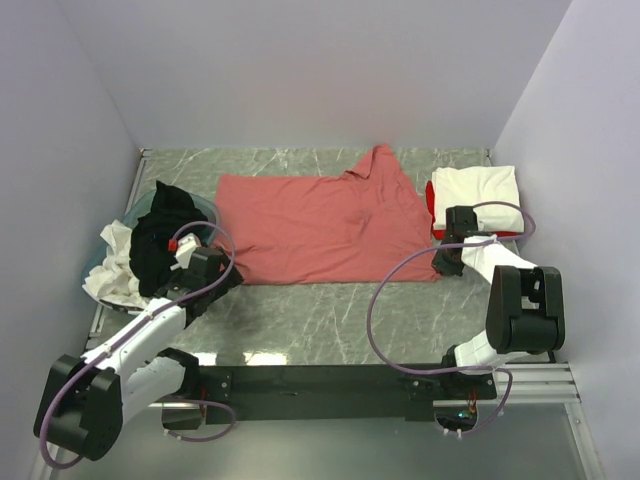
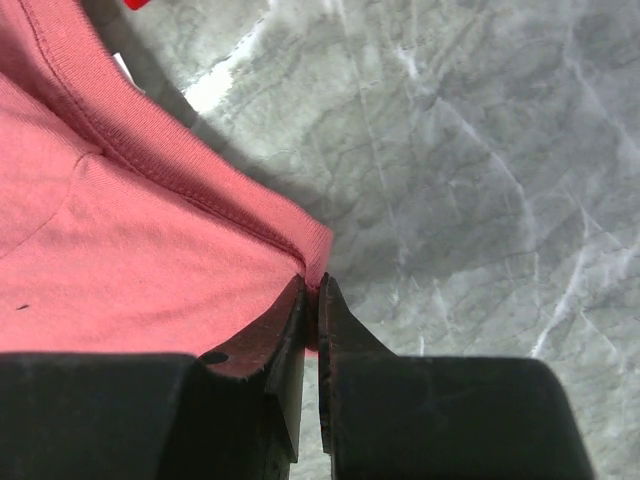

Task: Fold and stack the t-shirts
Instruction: Fold the tshirt

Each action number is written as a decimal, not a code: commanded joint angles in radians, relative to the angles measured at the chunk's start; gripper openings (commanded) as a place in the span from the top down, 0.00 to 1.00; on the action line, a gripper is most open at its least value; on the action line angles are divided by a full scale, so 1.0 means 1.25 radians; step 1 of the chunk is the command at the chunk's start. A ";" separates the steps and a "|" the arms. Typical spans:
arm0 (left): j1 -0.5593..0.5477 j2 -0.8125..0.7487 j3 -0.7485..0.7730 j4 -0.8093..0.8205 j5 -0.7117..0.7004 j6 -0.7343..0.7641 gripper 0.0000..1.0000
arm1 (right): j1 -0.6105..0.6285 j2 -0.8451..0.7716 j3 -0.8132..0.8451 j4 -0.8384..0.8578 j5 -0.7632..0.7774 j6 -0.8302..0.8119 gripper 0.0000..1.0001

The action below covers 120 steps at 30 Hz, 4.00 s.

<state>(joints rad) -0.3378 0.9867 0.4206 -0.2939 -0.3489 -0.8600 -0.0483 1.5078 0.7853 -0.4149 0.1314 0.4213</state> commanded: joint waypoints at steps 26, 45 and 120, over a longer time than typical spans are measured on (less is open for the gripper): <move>0.048 0.190 0.098 0.006 -0.023 0.014 0.99 | -0.045 -0.082 -0.007 -0.017 0.035 -0.022 0.97; 0.054 0.035 0.040 -0.041 0.058 -0.016 0.97 | -0.057 -0.139 -0.034 -0.019 0.116 0.003 0.98; 0.054 0.570 0.595 -0.235 -0.175 0.139 0.95 | -0.057 -0.132 -0.034 -0.014 0.089 0.000 0.98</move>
<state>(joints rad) -0.2745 1.6459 1.0966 -0.5617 -0.4984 -0.7170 -0.1093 1.3476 0.7444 -0.4370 0.2161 0.4290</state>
